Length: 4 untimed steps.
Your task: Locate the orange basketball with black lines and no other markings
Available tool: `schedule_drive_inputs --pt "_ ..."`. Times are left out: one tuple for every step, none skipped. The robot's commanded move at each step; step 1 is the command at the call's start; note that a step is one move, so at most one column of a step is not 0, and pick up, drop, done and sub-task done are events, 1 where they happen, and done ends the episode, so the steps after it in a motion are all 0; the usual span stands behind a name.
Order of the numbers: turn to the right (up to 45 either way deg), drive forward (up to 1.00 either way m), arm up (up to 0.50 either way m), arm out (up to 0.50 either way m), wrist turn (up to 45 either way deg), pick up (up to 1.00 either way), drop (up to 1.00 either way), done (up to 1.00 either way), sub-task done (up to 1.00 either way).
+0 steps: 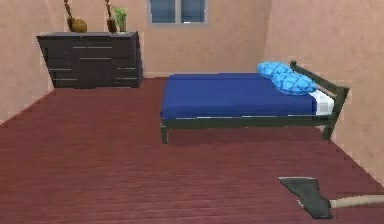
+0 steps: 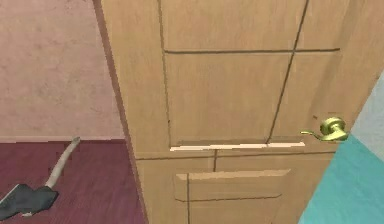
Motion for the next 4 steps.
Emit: schedule_drive_inputs --pt "0.0 0.75 0.0 0.0 0.0 0.0 0.0 0.0 0.0" --pt "-42.0 0.0 0.0 0.0 0.0 0.0 0.0 0.0 0.0" --pt "0.0 1.0 0.0 0.0 0.0 0.0 0.0 0.0 0.0" --pt "-9.0 0.0 0.0 0.0 0.0 0.0 0.0 0.0 0.0"
